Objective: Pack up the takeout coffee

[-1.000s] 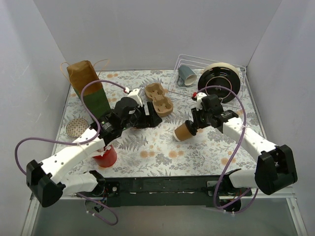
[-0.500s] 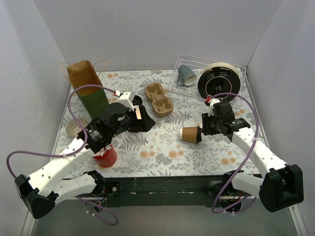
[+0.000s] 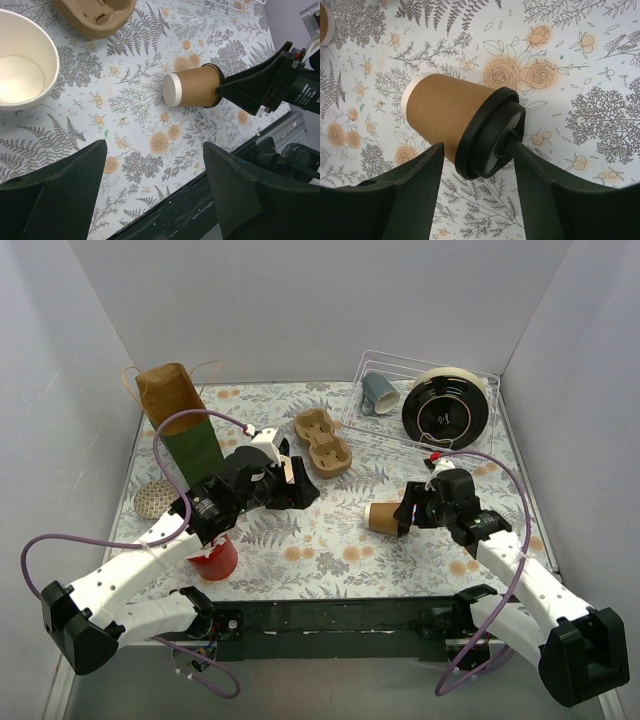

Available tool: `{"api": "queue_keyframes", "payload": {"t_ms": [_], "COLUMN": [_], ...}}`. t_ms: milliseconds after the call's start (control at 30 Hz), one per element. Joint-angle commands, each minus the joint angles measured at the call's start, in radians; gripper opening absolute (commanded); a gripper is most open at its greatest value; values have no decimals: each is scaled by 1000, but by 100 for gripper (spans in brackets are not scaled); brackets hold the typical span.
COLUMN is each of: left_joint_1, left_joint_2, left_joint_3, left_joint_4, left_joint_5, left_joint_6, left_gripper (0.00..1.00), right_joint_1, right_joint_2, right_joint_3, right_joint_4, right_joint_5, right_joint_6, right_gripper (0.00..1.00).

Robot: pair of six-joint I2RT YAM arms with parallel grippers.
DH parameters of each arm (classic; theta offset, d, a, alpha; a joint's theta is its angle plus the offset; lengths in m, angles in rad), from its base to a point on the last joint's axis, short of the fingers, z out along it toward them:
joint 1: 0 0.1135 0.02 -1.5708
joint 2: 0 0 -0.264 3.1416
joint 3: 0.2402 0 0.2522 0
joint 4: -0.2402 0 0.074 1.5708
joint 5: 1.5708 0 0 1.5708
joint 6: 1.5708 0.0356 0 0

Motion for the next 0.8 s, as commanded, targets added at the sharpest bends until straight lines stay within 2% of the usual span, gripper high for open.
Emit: {"api": "queue_keyframes", "payload": {"t_ms": [0,133,333,500,767], "left_joint_1": [3,2,3,2,3], "left_joint_2": [-16,-18,-2,10,13], "left_joint_3": [-8,-25,-22,-7,13], "left_joint_4": [26,32,40,34,35], "left_joint_5": [0,-2,-10,-3,-13], "left_joint_6": [16,16,24,35,41], "left_gripper": [77,77,78,78,78], "right_joint_1": [18,22,24,24,24], "right_joint_2": [44,75,95,88,49], "right_joint_3": [8,0,3,-11,63], "right_joint_4": [94,124,139,163,114], "right_joint_5": [57,106,88,-3,-23], "right_joint_6": [39,7,-68,-250,-475], "right_gripper": [66,58,41,37,36]}}
